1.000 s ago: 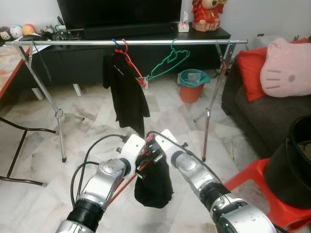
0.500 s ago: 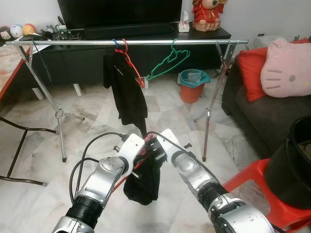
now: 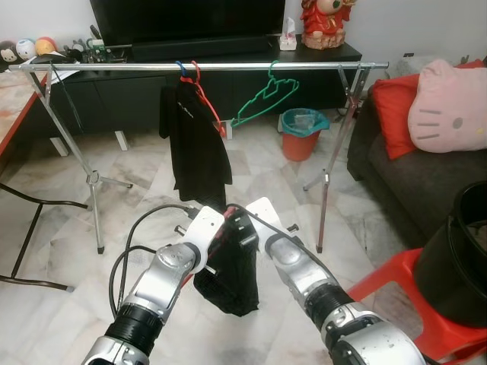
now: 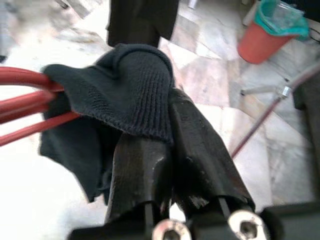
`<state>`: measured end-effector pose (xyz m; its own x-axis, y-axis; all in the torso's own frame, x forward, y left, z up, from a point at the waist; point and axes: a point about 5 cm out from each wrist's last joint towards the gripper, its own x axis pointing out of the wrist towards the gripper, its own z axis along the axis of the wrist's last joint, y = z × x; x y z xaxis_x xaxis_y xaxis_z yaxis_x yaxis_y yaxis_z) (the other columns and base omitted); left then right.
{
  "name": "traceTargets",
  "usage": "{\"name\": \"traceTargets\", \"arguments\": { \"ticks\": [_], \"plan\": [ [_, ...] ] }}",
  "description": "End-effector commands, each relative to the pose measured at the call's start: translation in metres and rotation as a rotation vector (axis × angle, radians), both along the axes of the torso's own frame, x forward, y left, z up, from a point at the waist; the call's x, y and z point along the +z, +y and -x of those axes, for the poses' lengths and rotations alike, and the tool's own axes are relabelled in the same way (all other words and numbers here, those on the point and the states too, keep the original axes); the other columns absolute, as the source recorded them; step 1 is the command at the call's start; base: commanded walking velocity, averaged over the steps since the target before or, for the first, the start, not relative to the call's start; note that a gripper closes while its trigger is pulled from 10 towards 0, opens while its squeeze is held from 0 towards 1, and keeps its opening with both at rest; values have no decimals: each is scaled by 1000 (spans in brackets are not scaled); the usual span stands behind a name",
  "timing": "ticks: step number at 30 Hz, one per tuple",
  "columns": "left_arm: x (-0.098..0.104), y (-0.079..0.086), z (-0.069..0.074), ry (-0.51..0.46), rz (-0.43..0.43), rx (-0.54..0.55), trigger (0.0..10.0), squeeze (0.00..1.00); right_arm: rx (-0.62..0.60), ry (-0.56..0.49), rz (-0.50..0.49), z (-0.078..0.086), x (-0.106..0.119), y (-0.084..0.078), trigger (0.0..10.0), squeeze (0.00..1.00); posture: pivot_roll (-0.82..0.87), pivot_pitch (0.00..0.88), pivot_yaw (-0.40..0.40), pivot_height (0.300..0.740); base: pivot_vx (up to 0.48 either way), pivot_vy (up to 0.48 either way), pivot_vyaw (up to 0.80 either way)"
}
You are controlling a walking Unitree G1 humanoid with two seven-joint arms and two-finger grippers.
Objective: Hang hanger
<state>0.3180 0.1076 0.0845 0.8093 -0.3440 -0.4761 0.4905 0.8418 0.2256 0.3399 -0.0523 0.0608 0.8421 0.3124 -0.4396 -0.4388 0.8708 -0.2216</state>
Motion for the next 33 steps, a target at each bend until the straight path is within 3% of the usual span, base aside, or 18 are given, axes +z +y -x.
{"name": "traceTargets", "arguments": {
  "ticks": [1, 8, 10, 16, 18, 24, 29, 33],
  "plan": [
    [0, 14, -3, 2, 4, 58, 10000, 0, 60, -33, -42, 1, 8, 10, 10000, 0, -3, 0, -16, 740, 0, 0, 0],
    [-2, 8, 0, -11, 52, 43, 10000, 0, 136, 0, -59, 11, 3, 22, 10000, 0, 0, 0, -17, 740, 0, 0, 0],
    [-3, 6, 0, -8, 108, 46, 10000, 0, 250, -10, -74, 18, 6, 32, 10000, 0, 1, 0, -17, 740, 0, 0, 0],
    [-1, 3, 0, -4, 162, 37, 10000, 0, 347, -5, -98, 25, 7, 40, 10000, 0, -2, 0, -14, 740, 0, 0, 0],
    [1, 0, 0, 7, 215, 28, 10000, 0, 444, 14, -68, 34, 4, 45, 10000, 0, -2, 0, -11, 740, 0, 0, 0],
    [6, 0, -2, -18, 241, 33, 10000, 0, 510, 37, -31, 41, 0, 43, 10000, 0, -2, 0, -8, 740, 0, 0, 0],
    [13, -4, -3, -33, 329, 10, 10000, 0, 680, 41, 12, 55, 1, 41, 10000, 0, -4, 0, -6, 740, 0, 0, 0],
    [16, -9, -2, -33, 367, -22, 10000, 0, 737, 36, 46, 59, 2, 38, 10000, 0, -6, 0, -4, 740, 0, 0, 0]
  ]
}}
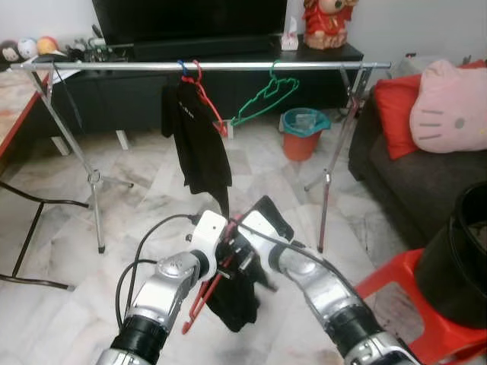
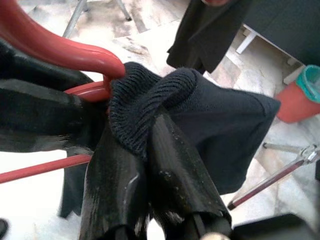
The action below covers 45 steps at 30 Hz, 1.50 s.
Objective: Hang hanger
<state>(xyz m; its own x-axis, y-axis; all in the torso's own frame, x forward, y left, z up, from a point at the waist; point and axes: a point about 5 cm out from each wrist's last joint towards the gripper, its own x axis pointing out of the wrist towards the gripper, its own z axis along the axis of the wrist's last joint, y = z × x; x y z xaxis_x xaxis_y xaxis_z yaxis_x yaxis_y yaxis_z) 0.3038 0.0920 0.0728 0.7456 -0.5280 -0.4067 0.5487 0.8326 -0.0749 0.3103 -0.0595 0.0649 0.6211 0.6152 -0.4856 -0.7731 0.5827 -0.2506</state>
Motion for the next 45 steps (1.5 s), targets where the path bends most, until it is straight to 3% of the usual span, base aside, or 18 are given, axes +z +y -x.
{"name": "traceTargets", "arguments": {
  "ticks": [1, 13, 20, 28, 34, 40, 45],
  "plan": [
    [28, 6, -16, -105, 66, 56, 10000, 0, 296, 22, -9, 29, -2, 45, 10000, 0, -6, 0, -4, 740, 0, 0, 0],
    [31, -4, -11, -91, 141, -19, 10000, 0, 412, -50, -26, 31, 16, 33, 10000, 0, -10, 0, -3, 740, 0, 0, 0],
    [29, -7, -4, -86, 136, -92, 10000, 0, 272, -139, 11, -1, 37, -3, 10000, 0, -9, 0, -4, 740, 0, 0, 0],
    [28, -12, 1, -91, 121, -154, 10000, 0, 363, -127, 30, 3, 38, -14, 10000, 0, -3, 0, -23, 740, 0, 0, 0],
    [23, -12, 6, -95, 53, -190, 10000, 0, 473, -113, 47, 10, 42, -34, 10000, 0, -9, 0, -42, 740, 0, 0, 0],
    [17, -12, 9, -87, 31, -197, 10000, 0, 465, -124, 67, 5, 48, -53, 10000, 0, -13, 0, -51, 740, 0, 0, 0],
    [17, -12, 8, -92, 33, -188, 10000, 0, 458, -131, 85, 2, 50, -59, 10000, 0, -14, 0, -53, 740, 0, 0, 0]
  ]
}}
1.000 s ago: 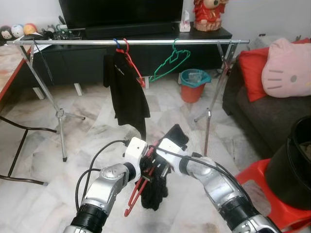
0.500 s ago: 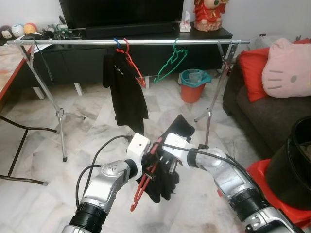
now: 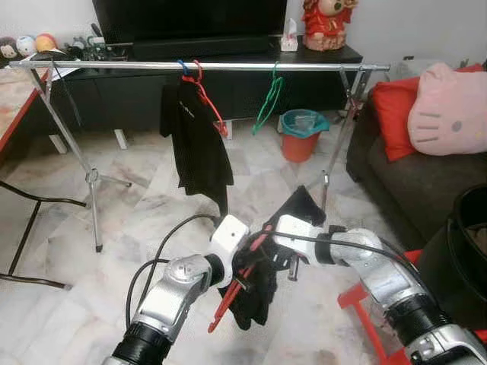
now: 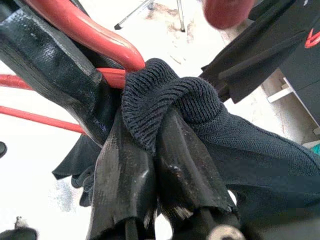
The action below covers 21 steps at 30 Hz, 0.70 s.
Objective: Hang hanger
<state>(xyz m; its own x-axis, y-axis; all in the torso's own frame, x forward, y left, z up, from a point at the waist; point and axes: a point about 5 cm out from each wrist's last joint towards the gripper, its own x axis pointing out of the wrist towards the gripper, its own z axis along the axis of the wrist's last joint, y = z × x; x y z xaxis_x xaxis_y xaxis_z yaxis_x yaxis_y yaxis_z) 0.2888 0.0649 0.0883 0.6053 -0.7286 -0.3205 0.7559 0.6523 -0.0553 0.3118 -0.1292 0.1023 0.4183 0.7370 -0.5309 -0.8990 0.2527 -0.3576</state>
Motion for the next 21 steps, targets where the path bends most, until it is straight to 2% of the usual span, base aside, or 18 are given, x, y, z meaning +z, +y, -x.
{"name": "traceTargets", "arguments": {
  "ticks": [1, 2, 3, 4, 8, 21],
  "plan": [
    [2, 16, -8, -13, -6, 89, 10000, 0, 123, -51, -54, 3, 15, 11, 10000, 106, -14, 0, -53, 740, 0, 0, 0],
    [2, 16, -9, -14, -5, 93, 10000, 0, 133, -52, -65, 4, 16, 12, 10000, 235, -14, 0, -53, 740, 0, 0, 0],
    [2, 16, -9, -16, -5, 94, 10000, 0, 138, -55, -78, 4, 18, 13, 10000, 878, -16, 0, -53, 740, 0, 0, 0],
    [3, 16, -9, -18, -6, 96, 10000, 0, 134, -54, -93, 4, 20, 14, 10000, 1000, -16, 0, -52, 740, 0, 0, 0],
    [4, 16, -11, -26, -5, 103, 10000, 0, 151, -51, -109, 5, 22, 16, 10000, 1000, -17, 0, -51, 740, 0, 0, 0],
    [5, 22, -15, -59, -23, 154, 10000, 0, 254, 27, 17, 20, 12, 1, 10000, 1000, -16, 0, -60, 740, 0, 0, 0]
  ]
}}
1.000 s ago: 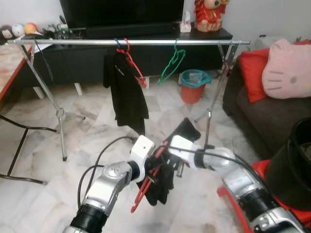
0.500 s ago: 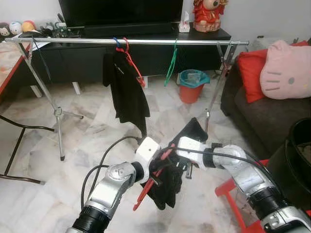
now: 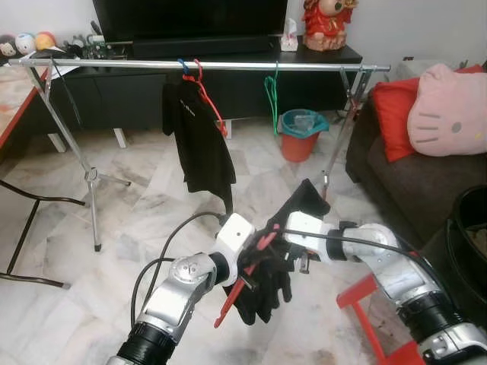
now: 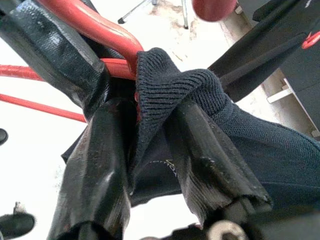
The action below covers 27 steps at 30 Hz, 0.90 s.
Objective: Hang hanger
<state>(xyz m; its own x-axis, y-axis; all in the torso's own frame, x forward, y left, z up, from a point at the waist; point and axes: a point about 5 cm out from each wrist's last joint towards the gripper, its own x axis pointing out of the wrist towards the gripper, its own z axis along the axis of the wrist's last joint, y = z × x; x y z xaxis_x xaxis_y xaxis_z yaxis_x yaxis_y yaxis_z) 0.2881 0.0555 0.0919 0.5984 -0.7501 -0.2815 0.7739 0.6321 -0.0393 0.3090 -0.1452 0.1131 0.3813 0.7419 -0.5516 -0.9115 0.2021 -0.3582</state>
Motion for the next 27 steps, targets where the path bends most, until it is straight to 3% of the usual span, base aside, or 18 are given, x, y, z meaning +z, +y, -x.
{"name": "traceTargets", "arguments": {
  "ticks": [1, 15, 22, 23, 24, 25, 27],
  "plan": [
    [1, 31, -16, -20, -43, 182, 10000, 0, 204, 24, -3, 18, 1, 16, 10000, 1000, -16, 0, -60, 740, 0, 0, 0],
    [2, 28, -18, -26, -39, 178, 10000, 0, 235, 100, 125, 30, -6, -1, 10000, 1000, -24, 0, -57, 740, 0, 0, 0],
    [1, 33, -20, -34, -46, 210, 10000, 0, 124, 24, 171, 20, -9, -10, 10000, 1000, -26, 0, -52, 740, 0, 0, 0],
    [1, 34, -21, -37, -49, 218, 10000, 0, 85, -7, 194, 15, -9, -13, 10000, 831, -26, 0, -52, 740, 0, 0, 0],
    [1, 35, -21, -39, -50, 224, 10000, 0, 57, -30, 212, 12, -9, -16, 10000, 831, -26, 0, -52, 740, 0, 0, 0],
    [1, 35, -22, -40, -51, 229, 10000, 0, 23, -45, 222, 9, -10, -19, 10000, 0, -26, 0, -52, 740, 0, 0, 0],
    [2, 36, -22, -43, -49, 233, 10000, 0, -10, -56, 231, 7, -10, -23, 10000, 0, -25, 0, -54, 740, 0, 0, 0]
  ]
}}
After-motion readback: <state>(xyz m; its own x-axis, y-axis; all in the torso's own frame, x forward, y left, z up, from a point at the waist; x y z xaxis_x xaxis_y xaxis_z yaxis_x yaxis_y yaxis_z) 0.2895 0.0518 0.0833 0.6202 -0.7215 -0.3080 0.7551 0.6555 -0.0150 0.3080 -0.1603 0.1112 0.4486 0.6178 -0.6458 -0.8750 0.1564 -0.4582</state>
